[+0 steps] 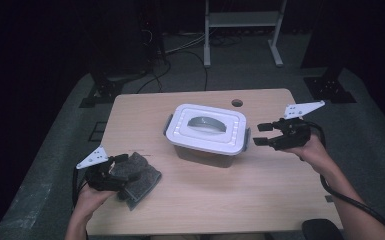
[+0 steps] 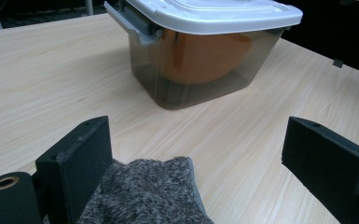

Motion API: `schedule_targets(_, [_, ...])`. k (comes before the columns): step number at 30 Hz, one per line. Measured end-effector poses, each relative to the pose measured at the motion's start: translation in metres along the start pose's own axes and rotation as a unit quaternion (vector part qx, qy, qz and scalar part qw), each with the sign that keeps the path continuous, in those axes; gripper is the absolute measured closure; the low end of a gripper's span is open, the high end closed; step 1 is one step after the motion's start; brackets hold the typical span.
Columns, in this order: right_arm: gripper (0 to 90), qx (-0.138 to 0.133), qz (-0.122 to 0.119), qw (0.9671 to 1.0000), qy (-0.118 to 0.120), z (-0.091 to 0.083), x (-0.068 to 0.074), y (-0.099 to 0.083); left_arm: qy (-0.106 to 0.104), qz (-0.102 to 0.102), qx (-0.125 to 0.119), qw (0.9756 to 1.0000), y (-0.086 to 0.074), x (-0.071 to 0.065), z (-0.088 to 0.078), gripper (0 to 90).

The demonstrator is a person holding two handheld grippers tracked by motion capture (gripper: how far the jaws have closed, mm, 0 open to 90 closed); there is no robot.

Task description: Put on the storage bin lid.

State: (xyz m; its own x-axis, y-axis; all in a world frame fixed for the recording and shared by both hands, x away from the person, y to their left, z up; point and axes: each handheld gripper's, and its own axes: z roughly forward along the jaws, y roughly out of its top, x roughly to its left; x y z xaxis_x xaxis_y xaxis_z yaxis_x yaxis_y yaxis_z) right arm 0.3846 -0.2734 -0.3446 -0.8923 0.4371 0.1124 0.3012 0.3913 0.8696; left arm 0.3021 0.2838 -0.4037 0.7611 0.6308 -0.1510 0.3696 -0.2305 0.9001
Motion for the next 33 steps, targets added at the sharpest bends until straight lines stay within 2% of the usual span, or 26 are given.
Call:
schedule_targets(12, [34.0, -0.002, 0.027, 0.9996, -0.004, -0.008, 0.002, -0.032, -0.002, 0.002, 0.004, 1.0000, 0.000, -0.002, 0.002, 7.9])
schedule_targets(33, [32.5, -0.011, 0.067, 0.9973, -0.029, -0.017, -0.002, -0.072, -0.002, 0.004, 0.006, 1.0000, 0.000, -0.003, 0.004, 7.9])
